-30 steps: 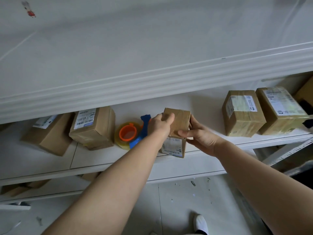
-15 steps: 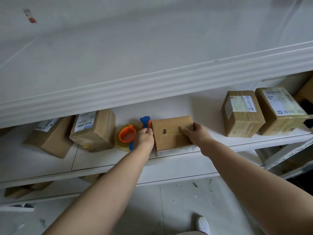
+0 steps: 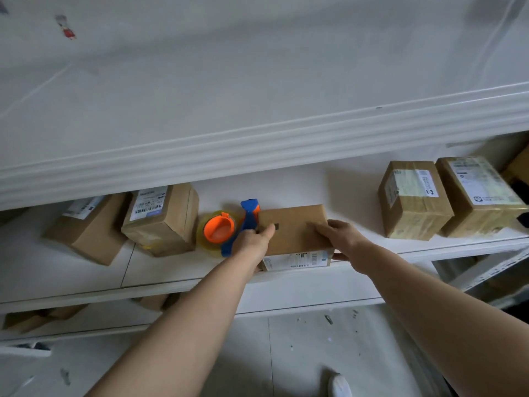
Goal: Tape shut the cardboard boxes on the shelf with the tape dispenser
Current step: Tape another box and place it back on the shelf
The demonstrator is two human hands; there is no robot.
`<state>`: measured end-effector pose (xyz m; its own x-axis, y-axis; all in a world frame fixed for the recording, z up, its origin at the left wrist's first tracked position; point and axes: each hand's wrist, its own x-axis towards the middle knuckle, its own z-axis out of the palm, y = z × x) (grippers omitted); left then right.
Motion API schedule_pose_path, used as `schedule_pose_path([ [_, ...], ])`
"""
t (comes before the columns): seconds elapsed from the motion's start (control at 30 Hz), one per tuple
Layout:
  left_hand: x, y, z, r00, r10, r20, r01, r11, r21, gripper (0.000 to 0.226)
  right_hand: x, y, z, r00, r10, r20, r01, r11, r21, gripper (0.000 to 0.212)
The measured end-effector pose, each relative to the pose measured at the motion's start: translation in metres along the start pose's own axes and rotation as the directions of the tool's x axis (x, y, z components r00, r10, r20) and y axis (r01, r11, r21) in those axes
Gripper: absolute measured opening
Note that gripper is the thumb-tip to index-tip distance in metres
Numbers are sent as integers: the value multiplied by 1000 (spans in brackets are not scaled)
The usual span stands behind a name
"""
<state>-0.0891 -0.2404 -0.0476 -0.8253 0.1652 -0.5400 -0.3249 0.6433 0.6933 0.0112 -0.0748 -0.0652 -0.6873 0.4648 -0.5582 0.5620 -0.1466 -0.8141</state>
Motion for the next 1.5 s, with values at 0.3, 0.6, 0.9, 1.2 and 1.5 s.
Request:
schedule_pose_path([
  [0.3,-4,3,10,994,69,-87,-46,969,241,59,-10,-3,21,987,-58,-151,25,977,-212,34],
  [0.6,-9,27,-27,996,73,-45,-73,997,20,51,-32,-16,-11,998,-57,-13,57,998,39,28],
  [0.9,-8,31,-26,982,-42,184,58,995,-86,57,-38,-14,-6,997,76,3,-75,991,-110,41],
  [1.2,2,49,26,990,118,71,-38,732,-681,30,-39,-15,-7,933,-358,46,262,584,-768,93],
  [1.5,-8,70,39,979,192,63,-143,881,-451,41,-3,-29,-25,914,-362,-184,-50,350,-935,92],
])
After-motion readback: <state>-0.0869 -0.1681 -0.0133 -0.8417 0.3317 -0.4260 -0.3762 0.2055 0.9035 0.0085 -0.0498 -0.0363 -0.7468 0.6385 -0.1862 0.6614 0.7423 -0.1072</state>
